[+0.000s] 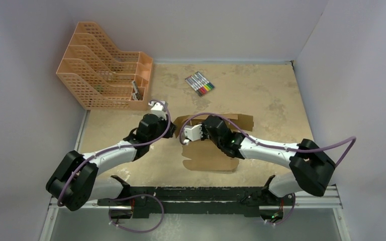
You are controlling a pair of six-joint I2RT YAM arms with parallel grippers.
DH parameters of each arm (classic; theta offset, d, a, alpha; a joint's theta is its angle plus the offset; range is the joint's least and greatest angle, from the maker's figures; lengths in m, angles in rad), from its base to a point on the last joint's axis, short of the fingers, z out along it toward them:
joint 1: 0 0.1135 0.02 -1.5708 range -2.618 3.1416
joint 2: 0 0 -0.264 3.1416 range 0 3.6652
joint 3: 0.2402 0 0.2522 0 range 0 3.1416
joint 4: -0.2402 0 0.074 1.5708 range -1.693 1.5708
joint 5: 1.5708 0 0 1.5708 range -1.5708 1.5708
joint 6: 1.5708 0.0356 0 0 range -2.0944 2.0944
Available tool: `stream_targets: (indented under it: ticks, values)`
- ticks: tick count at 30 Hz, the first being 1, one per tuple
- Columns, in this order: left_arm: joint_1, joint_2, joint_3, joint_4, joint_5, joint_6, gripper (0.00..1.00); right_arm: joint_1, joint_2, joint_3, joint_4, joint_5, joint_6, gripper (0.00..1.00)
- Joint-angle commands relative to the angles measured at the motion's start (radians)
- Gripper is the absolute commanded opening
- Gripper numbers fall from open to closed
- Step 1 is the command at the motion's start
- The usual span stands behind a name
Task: Fold the paper box
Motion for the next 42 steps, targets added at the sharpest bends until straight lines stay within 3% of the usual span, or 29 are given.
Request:
stream_targets:
  ticks: [1, 9, 13, 18, 27, 32, 37, 42]
  values:
    - [-0.015, -0.002, 0.019, 0.134, -0.053, -0.045, 0.05, 0.014, 0.026, 0.006, 0.111, 0.065, 0.033, 0.00]
    - [-0.217, -0.041, -0.051, 0.179, -0.196, -0.043, 0.08, 0.037, 0.048, -0.068, 0.350, 0.109, -0.044, 0.00]
    - [-0.289, -0.067, -0.095, 0.232, -0.241, -0.032, 0.09, 0.046, 0.023, -0.106, 0.371, 0.081, -0.034, 0.00]
    - [-0.317, -0.003, -0.103, 0.299, -0.243, -0.035, 0.14, 0.052, 0.022, -0.129, 0.417, 0.069, 0.007, 0.00]
    - [-0.353, 0.077, -0.140, 0.437, -0.255, -0.031, 0.21, 0.071, 0.074, -0.275, 0.801, 0.087, -0.112, 0.00]
    - [-0.352, 0.144, -0.147, 0.513, -0.287, -0.011, 0.23, 0.071, 0.111, -0.305, 0.851, 0.075, -0.101, 0.00]
    - [-0.352, 0.130, -0.154, 0.491, -0.275, -0.017, 0.33, 0.071, 0.116, -0.321, 0.837, 0.065, -0.074, 0.00]
    - [-0.352, -0.013, -0.180, 0.388, -0.284, -0.027, 0.50, 0.071, 0.131, -0.361, 0.887, 0.079, -0.108, 0.00]
